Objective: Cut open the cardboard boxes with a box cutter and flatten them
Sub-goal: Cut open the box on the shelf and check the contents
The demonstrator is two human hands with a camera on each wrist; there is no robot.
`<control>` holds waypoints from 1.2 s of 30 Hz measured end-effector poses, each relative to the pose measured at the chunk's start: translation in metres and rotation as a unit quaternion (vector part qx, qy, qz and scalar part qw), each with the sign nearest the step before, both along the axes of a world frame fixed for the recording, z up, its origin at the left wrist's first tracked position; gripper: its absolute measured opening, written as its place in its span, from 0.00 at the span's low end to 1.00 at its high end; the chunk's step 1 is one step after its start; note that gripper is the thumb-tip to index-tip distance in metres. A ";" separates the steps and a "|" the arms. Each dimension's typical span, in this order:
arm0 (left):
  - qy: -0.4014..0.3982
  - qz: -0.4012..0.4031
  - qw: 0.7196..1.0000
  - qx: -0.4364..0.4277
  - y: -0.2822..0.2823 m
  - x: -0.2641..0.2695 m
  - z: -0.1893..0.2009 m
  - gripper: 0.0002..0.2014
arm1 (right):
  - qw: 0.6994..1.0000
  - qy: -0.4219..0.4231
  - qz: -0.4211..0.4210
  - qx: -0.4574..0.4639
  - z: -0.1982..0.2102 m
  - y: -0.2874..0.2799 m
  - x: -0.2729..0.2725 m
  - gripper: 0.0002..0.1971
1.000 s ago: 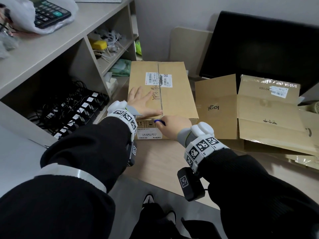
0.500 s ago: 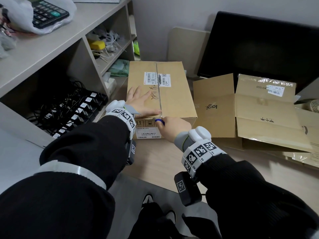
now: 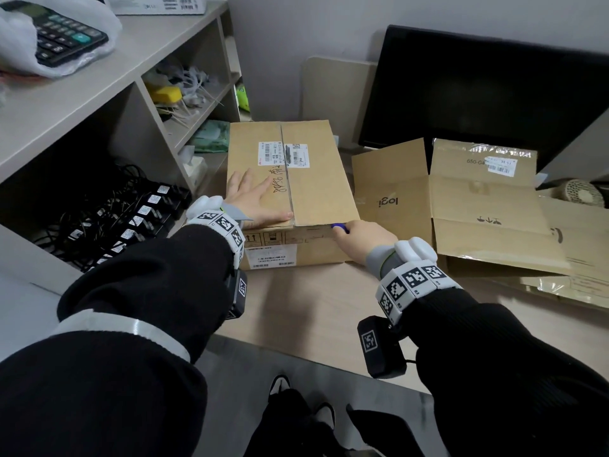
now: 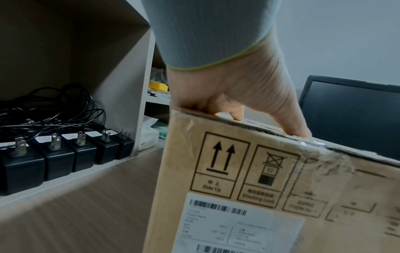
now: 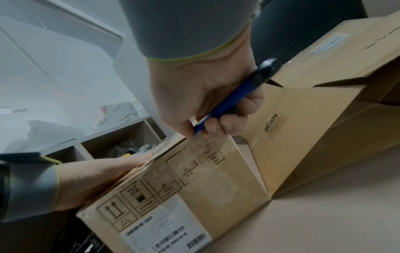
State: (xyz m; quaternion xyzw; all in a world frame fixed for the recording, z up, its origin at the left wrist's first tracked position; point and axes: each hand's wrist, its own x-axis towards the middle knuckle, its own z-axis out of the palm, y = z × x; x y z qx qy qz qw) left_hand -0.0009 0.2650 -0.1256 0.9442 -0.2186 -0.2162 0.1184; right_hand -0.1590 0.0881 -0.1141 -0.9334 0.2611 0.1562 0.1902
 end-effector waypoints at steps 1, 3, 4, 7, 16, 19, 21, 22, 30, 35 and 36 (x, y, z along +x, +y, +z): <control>0.000 -0.002 1.000 0.003 0.000 0.000 0.000 0.52 | 1.000 0.006 -0.010 0.005 0.002 -0.002 -0.001 0.21; 0.001 -0.001 1.000 0.008 0.001 0.000 0.001 0.53 | 0.999 0.030 -0.025 0.022 0.007 -0.006 0.000 0.20; 0.001 -0.002 1.000 0.013 0.000 -0.001 0.002 0.53 | 0.998 0.043 -0.033 0.044 0.012 -0.009 -0.001 0.20; -0.001 -0.002 1.000 0.028 -0.003 -0.001 0.002 0.54 | 0.979 0.069 -0.056 0.181 0.031 -0.014 0.000 0.19; 0.038 -0.018 0.994 0.097 0.013 0.019 0.012 0.56 | 0.993 -0.069 0.029 0.089 0.052 0.000 0.036 0.16; 0.048 -0.051 0.986 0.152 0.035 0.034 0.021 0.59 | 0.995 -0.076 0.036 0.048 0.042 0.009 0.051 0.13; 0.045 -0.075 0.982 0.165 0.043 0.038 0.026 0.59 | 0.997 -0.062 0.049 0.003 0.038 0.014 0.058 0.10; 0.038 -0.082 0.982 0.169 0.051 0.039 0.030 0.58 | 0.996 -0.050 0.068 -0.020 0.035 0.020 0.066 0.09; 0.007 0.066 0.997 0.039 0.058 0.039 0.025 0.43 | 0.988 -0.025 0.119 -0.093 0.026 0.047 0.135 0.22; 0.059 0.179 0.981 0.044 0.037 0.038 0.003 0.74 | 0.991 0.006 0.058 -0.124 0.014 0.047 0.173 0.27; 0.062 0.170 0.982 0.053 0.036 0.040 -0.001 0.78 | 0.991 0.007 0.046 -0.126 0.012 0.045 0.180 0.29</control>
